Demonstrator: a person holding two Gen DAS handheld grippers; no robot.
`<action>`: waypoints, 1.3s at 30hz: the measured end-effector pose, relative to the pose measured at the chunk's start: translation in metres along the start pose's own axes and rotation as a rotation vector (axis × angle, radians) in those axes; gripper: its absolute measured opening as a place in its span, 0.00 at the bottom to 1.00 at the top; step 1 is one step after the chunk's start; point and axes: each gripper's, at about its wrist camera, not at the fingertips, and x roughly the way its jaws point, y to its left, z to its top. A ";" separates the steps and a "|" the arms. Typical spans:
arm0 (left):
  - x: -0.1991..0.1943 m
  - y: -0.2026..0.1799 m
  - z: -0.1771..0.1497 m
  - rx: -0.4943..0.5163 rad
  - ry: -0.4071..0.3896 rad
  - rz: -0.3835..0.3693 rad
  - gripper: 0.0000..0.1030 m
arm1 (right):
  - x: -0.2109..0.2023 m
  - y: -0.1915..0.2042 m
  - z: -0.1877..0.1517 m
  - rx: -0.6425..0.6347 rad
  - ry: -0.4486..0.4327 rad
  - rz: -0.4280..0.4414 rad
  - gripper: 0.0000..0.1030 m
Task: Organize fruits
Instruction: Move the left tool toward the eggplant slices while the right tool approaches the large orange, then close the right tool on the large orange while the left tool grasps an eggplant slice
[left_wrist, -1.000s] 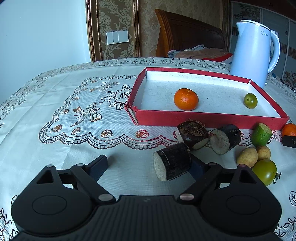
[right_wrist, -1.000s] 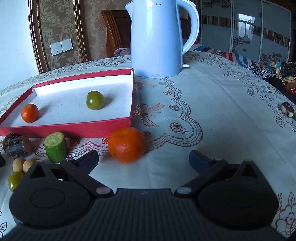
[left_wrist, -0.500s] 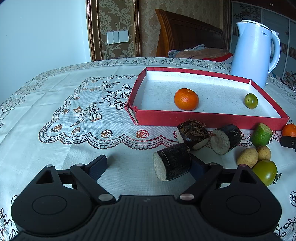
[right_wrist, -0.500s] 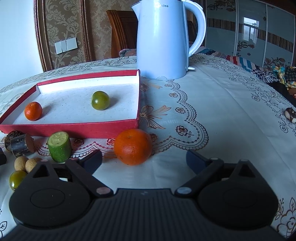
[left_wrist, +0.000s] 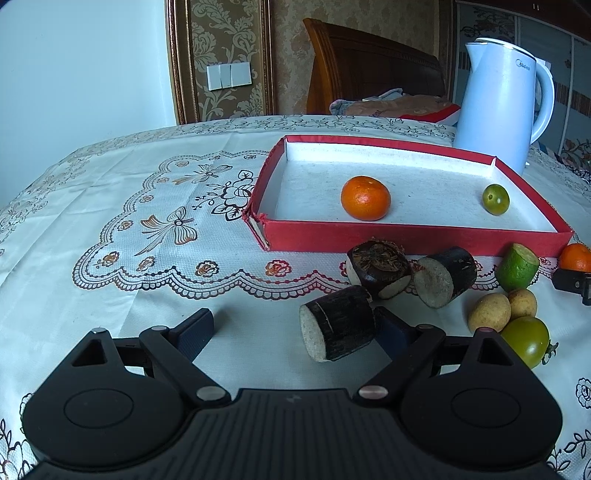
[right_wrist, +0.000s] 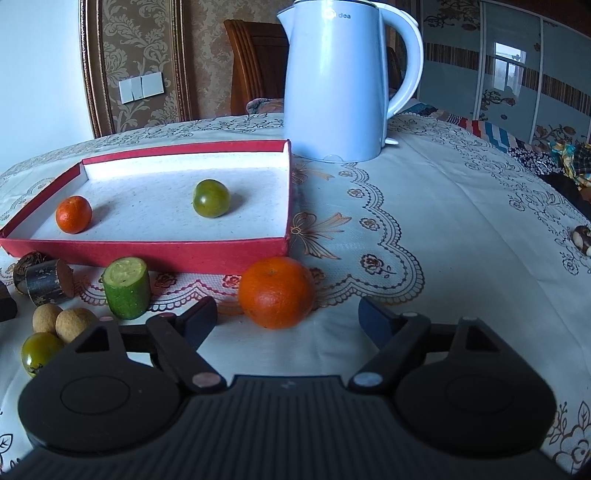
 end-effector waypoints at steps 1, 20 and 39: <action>0.000 0.000 0.000 -0.001 0.001 -0.001 0.90 | 0.000 0.001 0.000 -0.005 -0.002 0.002 0.74; 0.000 0.004 0.001 -0.022 -0.011 -0.024 0.86 | 0.000 0.001 0.000 0.000 -0.003 0.007 0.73; -0.008 -0.009 -0.001 0.048 -0.054 -0.071 0.36 | -0.003 -0.002 0.000 0.011 -0.022 0.020 0.52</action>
